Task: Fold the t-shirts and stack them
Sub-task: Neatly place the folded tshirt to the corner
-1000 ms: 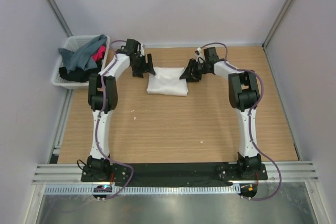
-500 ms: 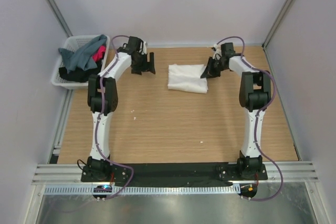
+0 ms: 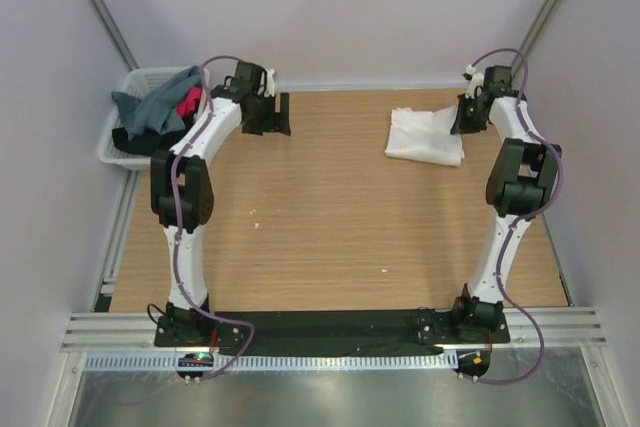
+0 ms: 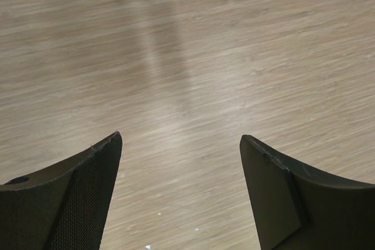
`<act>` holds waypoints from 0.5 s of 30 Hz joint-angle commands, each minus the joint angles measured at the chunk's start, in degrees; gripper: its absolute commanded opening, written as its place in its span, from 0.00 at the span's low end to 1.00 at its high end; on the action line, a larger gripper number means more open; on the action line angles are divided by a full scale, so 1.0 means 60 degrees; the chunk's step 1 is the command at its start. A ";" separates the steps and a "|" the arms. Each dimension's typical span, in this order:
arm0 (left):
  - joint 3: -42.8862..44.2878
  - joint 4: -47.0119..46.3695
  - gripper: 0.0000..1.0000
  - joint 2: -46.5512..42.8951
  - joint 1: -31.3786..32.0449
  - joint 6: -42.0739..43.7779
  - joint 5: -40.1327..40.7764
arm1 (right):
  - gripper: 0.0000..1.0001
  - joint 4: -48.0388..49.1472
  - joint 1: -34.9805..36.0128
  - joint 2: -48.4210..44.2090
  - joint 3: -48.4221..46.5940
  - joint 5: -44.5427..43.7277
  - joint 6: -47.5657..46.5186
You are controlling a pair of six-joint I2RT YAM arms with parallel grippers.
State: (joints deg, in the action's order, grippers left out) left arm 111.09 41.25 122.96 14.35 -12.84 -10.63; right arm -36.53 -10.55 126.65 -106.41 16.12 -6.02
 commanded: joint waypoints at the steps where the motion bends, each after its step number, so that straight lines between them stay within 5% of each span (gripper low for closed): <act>1: -0.0233 0.0082 0.82 -0.0804 0.0186 0.0323 0.0248 | 0.02 0.0141 -0.0292 -0.0207 -0.0998 -0.1044 -0.1031; 15: -0.1477 0.0082 0.84 -0.1991 0.0582 0.0939 0.1068 | 0.01 0.1005 -0.0952 0.1083 -0.2611 -0.2643 -0.1750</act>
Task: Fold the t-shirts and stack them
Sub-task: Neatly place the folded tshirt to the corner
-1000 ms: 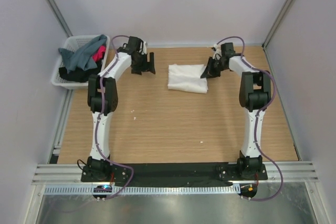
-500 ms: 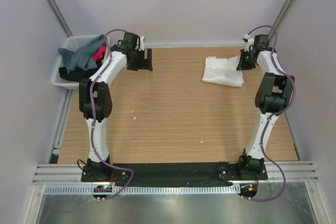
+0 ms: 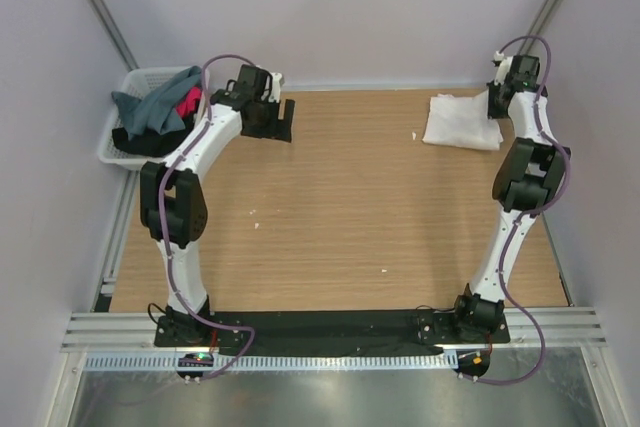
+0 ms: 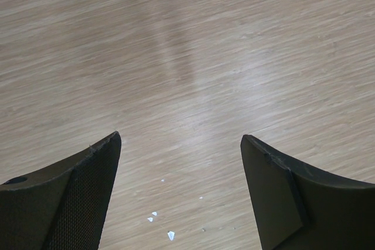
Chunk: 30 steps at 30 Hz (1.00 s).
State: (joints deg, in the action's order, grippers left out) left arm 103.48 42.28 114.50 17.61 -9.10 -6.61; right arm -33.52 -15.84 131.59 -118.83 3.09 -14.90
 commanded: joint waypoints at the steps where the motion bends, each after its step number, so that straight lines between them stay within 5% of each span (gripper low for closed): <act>1: -0.0254 -0.0089 0.84 -0.0596 0.0039 0.0316 0.0428 | 0.01 0.0547 -0.0100 0.0333 -0.0629 -0.0472 -0.0286; 30: -0.0343 0.0131 0.88 -0.0655 0.0830 0.1004 0.1600 | 0.01 0.1617 -0.0320 0.2780 -0.3472 -0.1878 -0.0813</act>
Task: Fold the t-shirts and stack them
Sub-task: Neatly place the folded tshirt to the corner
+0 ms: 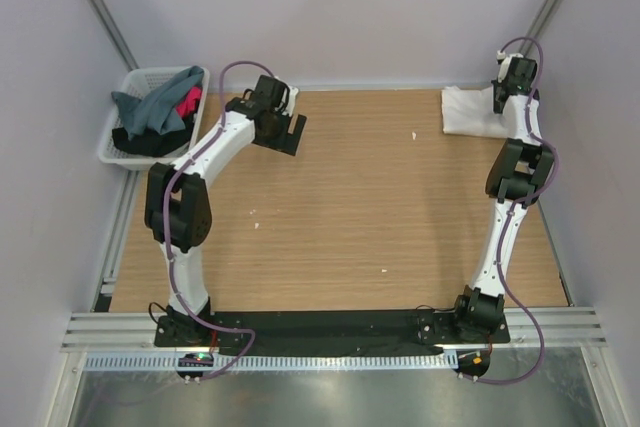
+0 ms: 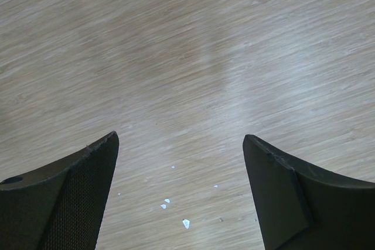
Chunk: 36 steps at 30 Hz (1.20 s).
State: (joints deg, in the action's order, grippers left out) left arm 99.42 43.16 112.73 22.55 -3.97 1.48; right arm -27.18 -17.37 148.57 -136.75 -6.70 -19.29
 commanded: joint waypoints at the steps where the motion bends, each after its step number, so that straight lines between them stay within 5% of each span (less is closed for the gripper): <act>1: 0.0335 -0.0001 0.88 -0.0360 0.0022 0.0163 0.0267 | 0.01 0.0618 -0.0050 -0.0050 -0.0500 -0.0231 -0.0081; 3: 0.0291 -0.0030 0.88 -0.0389 0.0007 0.0163 0.0296 | 0.02 0.0692 -0.0050 -0.0050 -0.0514 -0.0347 -0.0037; 7: 0.0232 -0.0030 0.89 -0.0433 0.0036 0.0163 0.0238 | 0.62 0.1028 -0.0006 -0.0137 -0.0675 -0.1020 0.0109; 9: 0.0276 -0.0030 0.89 -0.0463 0.0036 0.0134 0.0150 | 0.70 0.1116 -0.0006 -0.0547 -0.0617 -0.1546 0.0211; 15: 0.0437 -0.0264 0.90 -0.0580 0.0036 -0.0056 0.0135 | 0.73 0.1495 -0.0065 -0.3151 0.0639 -0.1185 0.0533; 25: 0.1185 -0.0411 0.95 -0.1384 0.0051 0.0324 0.0779 | 0.92 0.0561 0.0404 -0.8787 0.7054 0.2519 0.2744; 29: 0.0441 -0.0396 0.99 -0.2365 0.0051 0.0339 0.0780 | 0.97 0.0326 0.0462 -1.0988 0.9413 0.3985 0.3563; 36: -0.2061 -0.0513 1.00 -0.4313 -0.0094 0.0617 0.1160 | 1.00 -0.0316 0.0565 -1.4783 1.3293 0.3813 0.4533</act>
State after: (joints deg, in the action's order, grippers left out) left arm 93.03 40.75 89.60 22.63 -1.78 6.09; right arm -26.37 -14.11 67.40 -62.17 14.98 3.84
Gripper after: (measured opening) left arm 0.994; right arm 0.995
